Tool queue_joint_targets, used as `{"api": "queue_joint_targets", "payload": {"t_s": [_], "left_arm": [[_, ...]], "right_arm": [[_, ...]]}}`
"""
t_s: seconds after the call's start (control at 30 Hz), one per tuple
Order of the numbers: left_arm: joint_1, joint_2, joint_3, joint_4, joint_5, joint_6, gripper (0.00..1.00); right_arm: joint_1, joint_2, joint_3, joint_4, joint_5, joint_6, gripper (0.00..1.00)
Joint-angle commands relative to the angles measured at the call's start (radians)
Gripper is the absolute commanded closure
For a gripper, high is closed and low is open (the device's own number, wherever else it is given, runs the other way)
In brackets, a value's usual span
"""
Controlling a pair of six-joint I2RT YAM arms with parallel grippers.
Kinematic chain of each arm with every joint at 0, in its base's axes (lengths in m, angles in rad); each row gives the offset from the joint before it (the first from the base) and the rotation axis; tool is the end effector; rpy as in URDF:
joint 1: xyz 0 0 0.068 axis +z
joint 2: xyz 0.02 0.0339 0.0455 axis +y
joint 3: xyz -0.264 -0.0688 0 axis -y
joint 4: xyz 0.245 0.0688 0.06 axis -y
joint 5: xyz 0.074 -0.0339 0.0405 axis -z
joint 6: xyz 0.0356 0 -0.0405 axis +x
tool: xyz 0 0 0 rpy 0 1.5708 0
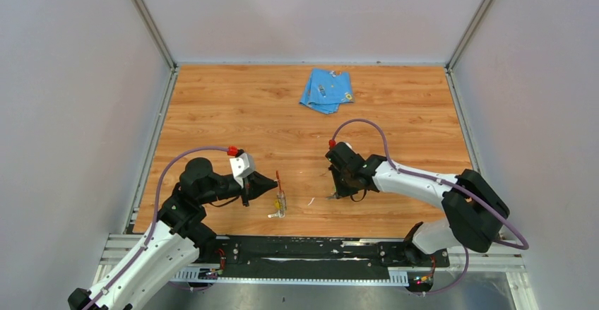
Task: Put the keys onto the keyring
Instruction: Pick up the key from the center of the board.
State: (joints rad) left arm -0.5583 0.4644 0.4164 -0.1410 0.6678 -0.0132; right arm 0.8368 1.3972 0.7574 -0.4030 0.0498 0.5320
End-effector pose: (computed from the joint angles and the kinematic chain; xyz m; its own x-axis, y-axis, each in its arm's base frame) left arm 0.1000 -0.0885 0.2608 -0.1716 0.0950 -0.9806 0.9296 0.3450 -0.1293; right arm 0.1768 0.1933 0.1808 -0.8663 -0.2039 -0.4560 -0.3311 0.9179 0.2185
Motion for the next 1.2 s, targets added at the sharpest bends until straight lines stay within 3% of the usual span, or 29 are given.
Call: {"api": "queue_joint_targets", "payload": {"t_s": [0.0,0.3,0.57,0.87,1.03,1.17], "left_arm": [[0.005,-0.013,-0.002,0.017,0.003,0.009,1.00],[0.005,-0.014,-0.004,0.017,0.000,0.009,1.00],[0.004,-0.009,-0.008,0.049,-0.024,-0.010,1.00],[0.003,0.023,0.001,0.087,-0.078,-0.028,1.00],[0.004,-0.022,-0.024,0.092,-0.101,-0.024,1.00],[0.003,0.001,-0.020,0.090,-0.100,-0.029,1.00]], "right_arm": [[-0.007,0.017,-0.008,0.016,0.019,0.012,0.83],[-0.008,-0.004,-0.035,0.056,0.029,0.020,1.00],[-0.005,-0.070,-0.028,0.057,0.023,-0.028,1.00],[0.004,-0.169,0.036,-0.075,0.061,-0.065,0.99],[0.008,-0.188,-0.014,-0.016,-0.005,-0.047,1.00],[0.026,-0.201,0.049,-0.005,-0.100,-0.104,1.00]]}}
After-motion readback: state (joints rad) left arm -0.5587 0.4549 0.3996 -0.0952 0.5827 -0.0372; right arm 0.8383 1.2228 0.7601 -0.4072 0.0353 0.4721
